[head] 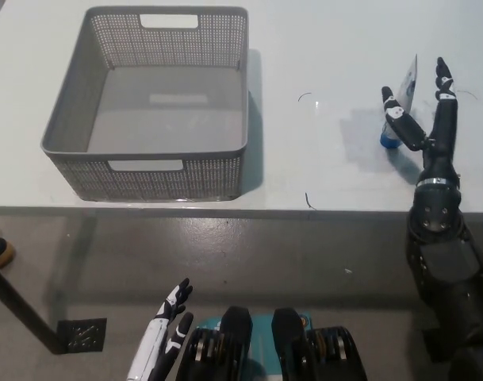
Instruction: Use the right hand to pick up a shampoo and place it into a container on the left side
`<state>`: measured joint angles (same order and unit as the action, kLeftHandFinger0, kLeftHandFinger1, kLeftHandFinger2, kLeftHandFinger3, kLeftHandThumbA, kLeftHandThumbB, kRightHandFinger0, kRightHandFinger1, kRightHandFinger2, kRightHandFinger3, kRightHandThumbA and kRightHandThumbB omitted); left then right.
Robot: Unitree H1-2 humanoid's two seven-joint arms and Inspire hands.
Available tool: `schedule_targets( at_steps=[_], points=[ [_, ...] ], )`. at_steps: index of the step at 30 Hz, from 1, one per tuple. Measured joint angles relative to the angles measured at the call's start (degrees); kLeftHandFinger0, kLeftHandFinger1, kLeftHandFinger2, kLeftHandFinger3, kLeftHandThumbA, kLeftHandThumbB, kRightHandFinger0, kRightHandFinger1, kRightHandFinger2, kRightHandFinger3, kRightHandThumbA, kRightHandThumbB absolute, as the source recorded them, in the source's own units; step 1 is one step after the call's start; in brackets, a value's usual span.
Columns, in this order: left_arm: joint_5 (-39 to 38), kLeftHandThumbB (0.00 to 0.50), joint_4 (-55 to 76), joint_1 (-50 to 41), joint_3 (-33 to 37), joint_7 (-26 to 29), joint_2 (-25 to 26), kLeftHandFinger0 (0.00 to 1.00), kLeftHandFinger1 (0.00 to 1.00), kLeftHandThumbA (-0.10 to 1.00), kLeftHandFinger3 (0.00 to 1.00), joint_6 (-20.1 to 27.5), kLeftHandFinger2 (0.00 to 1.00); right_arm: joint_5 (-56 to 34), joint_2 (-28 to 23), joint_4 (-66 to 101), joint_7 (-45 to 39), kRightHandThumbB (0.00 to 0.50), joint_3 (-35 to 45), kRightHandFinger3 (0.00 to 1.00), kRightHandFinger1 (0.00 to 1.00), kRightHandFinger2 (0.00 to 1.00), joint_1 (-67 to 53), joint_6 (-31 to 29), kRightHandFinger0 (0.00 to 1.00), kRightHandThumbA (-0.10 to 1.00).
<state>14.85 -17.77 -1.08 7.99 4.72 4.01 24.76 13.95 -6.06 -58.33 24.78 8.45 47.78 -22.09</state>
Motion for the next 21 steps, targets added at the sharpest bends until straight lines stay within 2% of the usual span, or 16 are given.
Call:
schedule_targets(
  at_steps=[12, 21],
  points=[
    [0.0, 0.196, 0.1, 0.1, 0.0, 0.0, 0.0, 1.0, 1.0, 1.0, 1.0, 0.0, 1.0, -0.5, -0.3, -11.8, 1.5, 0.349, -1.7, 1.0, 1.0, 1.0, 5.7, -0.3, 1.0, 0.74],
    [-0.1, 0.204, 0.1, 0.5, 0.0, 0.0, 0.0, 1.0, 1.0, 1.0, 1.0, 0.0, 1.0, -2.7, -0.3, -17.9, 0.5, 0.358, -1.6, 1.0, 1.0, 1.0, 7.1, -0.2, 1.0, 0.79]
  ],
)
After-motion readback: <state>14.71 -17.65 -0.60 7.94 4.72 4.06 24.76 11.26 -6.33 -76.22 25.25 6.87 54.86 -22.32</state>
